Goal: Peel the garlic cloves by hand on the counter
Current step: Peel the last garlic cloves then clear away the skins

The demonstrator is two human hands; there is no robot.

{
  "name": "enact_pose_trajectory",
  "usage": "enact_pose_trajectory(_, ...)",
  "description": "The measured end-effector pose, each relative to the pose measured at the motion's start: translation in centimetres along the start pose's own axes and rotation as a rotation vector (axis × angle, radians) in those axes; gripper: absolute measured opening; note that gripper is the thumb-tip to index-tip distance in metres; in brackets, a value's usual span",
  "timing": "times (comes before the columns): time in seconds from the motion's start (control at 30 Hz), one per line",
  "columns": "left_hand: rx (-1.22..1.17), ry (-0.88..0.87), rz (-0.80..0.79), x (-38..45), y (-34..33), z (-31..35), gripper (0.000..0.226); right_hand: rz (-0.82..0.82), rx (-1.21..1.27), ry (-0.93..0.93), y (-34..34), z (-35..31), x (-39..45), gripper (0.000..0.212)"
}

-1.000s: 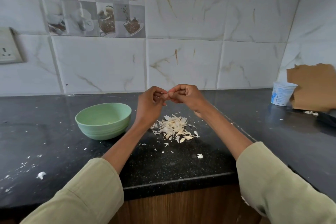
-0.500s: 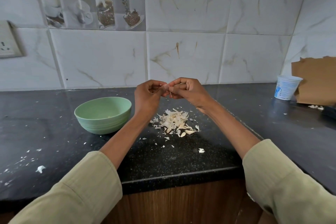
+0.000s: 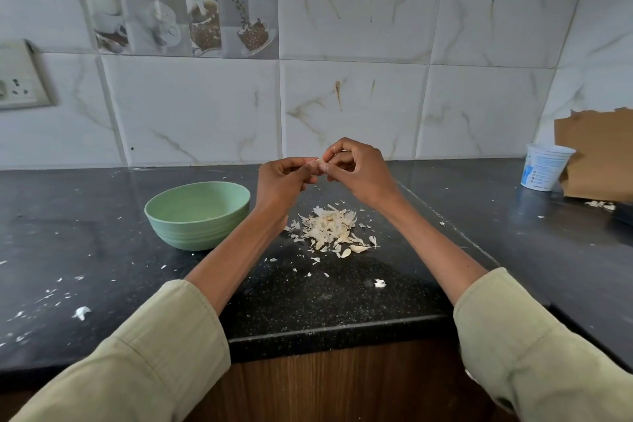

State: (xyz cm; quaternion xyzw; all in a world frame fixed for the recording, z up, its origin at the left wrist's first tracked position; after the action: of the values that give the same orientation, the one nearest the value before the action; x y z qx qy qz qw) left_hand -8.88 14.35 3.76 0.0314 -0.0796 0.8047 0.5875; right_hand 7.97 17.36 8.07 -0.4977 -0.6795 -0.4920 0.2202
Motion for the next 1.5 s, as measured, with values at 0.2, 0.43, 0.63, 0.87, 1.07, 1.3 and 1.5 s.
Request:
enact_pose_trajectory(0.2,0.085,-0.041,0.036,0.0,0.2,0.3,0.014,-0.031,-0.017,0.008,-0.2,-0.5,0.0,0.016)
enact_pose_trajectory(0.43,0.273,-0.089,0.114,-0.3,0.0,0.7,0.010,-0.078,0.006,-0.002,-0.8,-0.2,-0.2,0.014)
enact_pose_trajectory(0.63,0.300,-0.068,0.107,-0.9,-0.5,0.9,0.013,-0.096,0.213,-0.182,-1.2,1.6,-0.3,0.014)
enact_pose_trajectory(0.87,0.460,-0.148,0.064,-1.2,-1.1,1.0,0.025,-0.031,0.331,-0.323,0.2,3.0,-0.7,0.019)
enact_pose_trajectory(1.07,0.584,-0.216,-0.055,-1.6,-2.2,1.1,0.014,-0.017,0.313,-0.300,0.7,2.9,-0.6,0.019)
enact_pose_trajectory(1.3,0.472,-0.205,-0.026,-1.2,-1.2,1.6,0.013,-0.017,0.262,-0.261,0.9,2.9,-0.4,0.020)
enact_pose_trajectory(1.5,0.445,-0.315,0.062,-1.9,-0.8,2.9,0.013,-0.028,0.229,-0.230,0.9,3.0,-0.4,0.018)
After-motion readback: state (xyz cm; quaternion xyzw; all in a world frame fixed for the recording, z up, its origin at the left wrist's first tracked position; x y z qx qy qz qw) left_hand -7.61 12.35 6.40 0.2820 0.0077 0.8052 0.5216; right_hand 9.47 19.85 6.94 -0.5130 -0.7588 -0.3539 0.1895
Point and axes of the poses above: each hand's wrist, its own x-axis towards the middle knuckle, its own y-axis out of the back of the hand, z = x × y, the point moved 8 cm from there along x, towards the middle knuckle, and after that the axes turned 14 degrees about y, right-handed, at the moved point
